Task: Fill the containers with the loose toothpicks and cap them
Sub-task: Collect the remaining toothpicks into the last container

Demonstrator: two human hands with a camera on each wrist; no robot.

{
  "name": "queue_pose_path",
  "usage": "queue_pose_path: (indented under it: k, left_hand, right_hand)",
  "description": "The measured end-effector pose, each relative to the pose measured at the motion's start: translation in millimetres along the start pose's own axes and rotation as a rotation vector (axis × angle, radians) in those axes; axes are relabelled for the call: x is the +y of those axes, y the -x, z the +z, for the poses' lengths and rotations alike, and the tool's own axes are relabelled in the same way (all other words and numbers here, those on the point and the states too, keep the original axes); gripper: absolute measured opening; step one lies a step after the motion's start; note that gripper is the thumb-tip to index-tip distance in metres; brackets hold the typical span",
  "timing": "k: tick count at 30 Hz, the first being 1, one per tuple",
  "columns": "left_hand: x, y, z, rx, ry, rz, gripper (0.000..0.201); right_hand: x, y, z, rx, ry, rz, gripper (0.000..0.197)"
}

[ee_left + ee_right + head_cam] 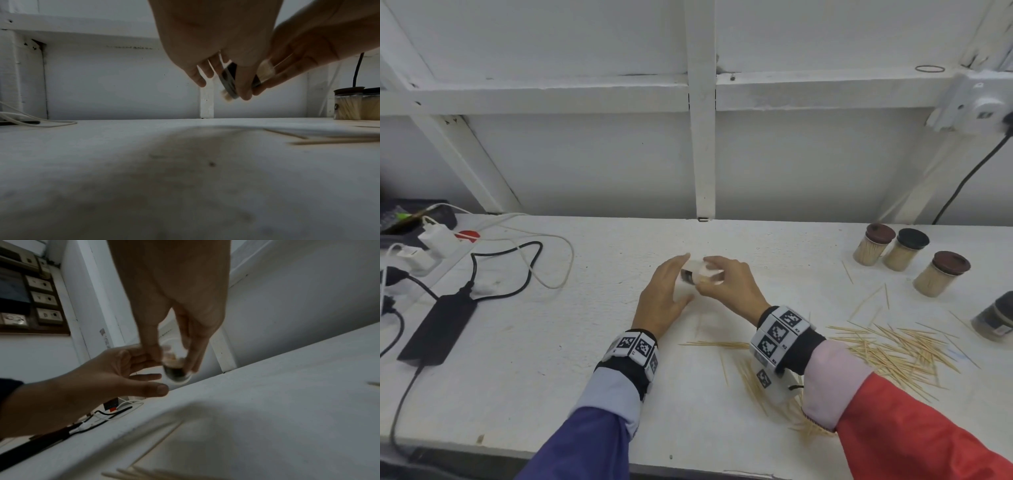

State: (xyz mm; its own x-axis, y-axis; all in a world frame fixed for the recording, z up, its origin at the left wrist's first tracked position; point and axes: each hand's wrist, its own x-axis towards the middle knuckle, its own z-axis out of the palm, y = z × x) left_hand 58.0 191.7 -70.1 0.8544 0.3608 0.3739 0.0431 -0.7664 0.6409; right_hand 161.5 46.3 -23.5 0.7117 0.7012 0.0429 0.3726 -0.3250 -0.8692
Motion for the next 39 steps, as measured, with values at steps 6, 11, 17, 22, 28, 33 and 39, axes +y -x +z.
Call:
queue_pose_path:
  k: [6, 11, 17, 22, 28, 33, 39]
  left_hand:
    - [1, 1, -1, -0.042, -0.077, 0.013, 0.077]
    - [2, 1, -1, -0.04, -0.086, 0.012, 0.074]
    - [2, 1, 0, -0.052, -0.083, 0.021, 0.074]
    - [5, 1, -1, -0.068, -0.077, 0.023, 0.072]
    - [11, 1, -3, 0.012, -0.08, 0.012, 0.049]
    - [13, 0, -4, 0.074, -0.079, -0.088, 0.049]
    - [13, 1, -4, 0.028, -0.084, -0.109, 0.052]
  right_hand:
    - [0, 2, -4, -0.049, -0.064, -0.026, 0.06]
    - [4, 5, -6, -0.139, -0.086, -0.041, 0.058]
    - [7, 6, -10, -0.151, -0.112, -0.047, 0.059]
    - [10, 6, -9, -0.117, -0.119, -0.06, 0.058]
    - [13, 4, -13, -0.161, -0.283, 0.01, 0.061]
    - [18, 10, -13, -0.482, 0.376, -0.095, 0.055]
    - [16, 31, 6, -0.691, 0.705, -0.255, 0.051]
